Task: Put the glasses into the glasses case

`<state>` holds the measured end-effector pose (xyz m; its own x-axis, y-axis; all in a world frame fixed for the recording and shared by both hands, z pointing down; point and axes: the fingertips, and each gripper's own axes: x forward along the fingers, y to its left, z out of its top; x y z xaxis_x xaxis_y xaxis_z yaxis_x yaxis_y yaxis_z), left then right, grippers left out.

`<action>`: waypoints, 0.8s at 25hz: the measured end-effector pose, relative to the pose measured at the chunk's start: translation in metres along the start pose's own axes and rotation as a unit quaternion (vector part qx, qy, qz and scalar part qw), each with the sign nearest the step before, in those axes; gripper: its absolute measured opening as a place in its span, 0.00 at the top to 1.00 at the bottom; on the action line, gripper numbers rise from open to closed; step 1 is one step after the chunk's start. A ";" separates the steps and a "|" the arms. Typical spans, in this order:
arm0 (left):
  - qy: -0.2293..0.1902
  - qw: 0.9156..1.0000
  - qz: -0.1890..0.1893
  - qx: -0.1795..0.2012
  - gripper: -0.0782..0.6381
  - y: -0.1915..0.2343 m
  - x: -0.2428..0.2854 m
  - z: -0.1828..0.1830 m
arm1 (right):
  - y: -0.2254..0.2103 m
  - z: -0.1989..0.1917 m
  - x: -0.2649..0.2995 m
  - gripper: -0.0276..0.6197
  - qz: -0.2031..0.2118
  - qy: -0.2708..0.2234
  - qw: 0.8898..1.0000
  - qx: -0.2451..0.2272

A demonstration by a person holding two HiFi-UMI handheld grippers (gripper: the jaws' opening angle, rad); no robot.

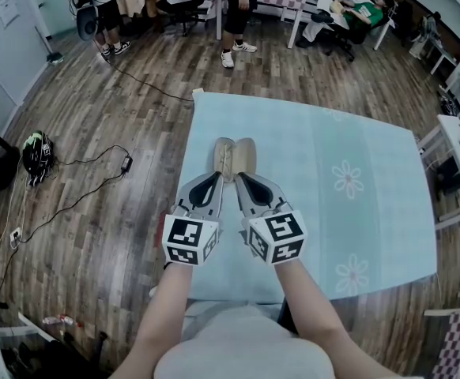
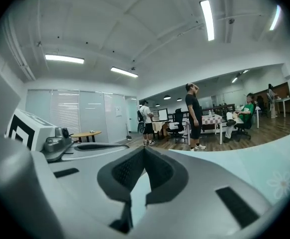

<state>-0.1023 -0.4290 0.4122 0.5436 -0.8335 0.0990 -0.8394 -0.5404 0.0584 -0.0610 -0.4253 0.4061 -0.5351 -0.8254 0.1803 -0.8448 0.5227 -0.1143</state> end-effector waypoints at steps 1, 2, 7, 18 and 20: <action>-0.002 1.000 -0.001 0.000 0.88 -0.001 -0.001 0.001 | 0.001 0.002 -0.003 0.95 -0.003 -0.006 1.000 -0.007; -0.003 1.000 -0.002 0.001 0.88 -0.002 -0.002 0.003 | 0.001 0.004 -0.005 0.95 -0.007 -0.012 1.000 -0.013; -0.015 1.000 -0.009 0.008 0.88 -0.008 -0.008 0.012 | 0.005 0.013 -0.018 0.95 -0.014 -0.034 0.999 -0.030; -0.029 0.999 -0.022 0.020 0.88 -0.018 -0.020 0.024 | 0.013 0.026 -0.037 0.95 -0.016 -0.071 0.996 -0.052; -0.030 0.999 -0.025 0.019 0.88 -0.021 -0.020 0.024 | 0.014 0.027 -0.039 0.95 -0.014 -0.076 0.996 -0.055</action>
<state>-0.0960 -0.4036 0.3849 0.5845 -0.8105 0.0371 -0.8114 -0.5841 0.0233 -0.0522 -0.3914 0.3712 -0.5120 -0.8584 0.0318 -0.8589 0.5122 -0.0018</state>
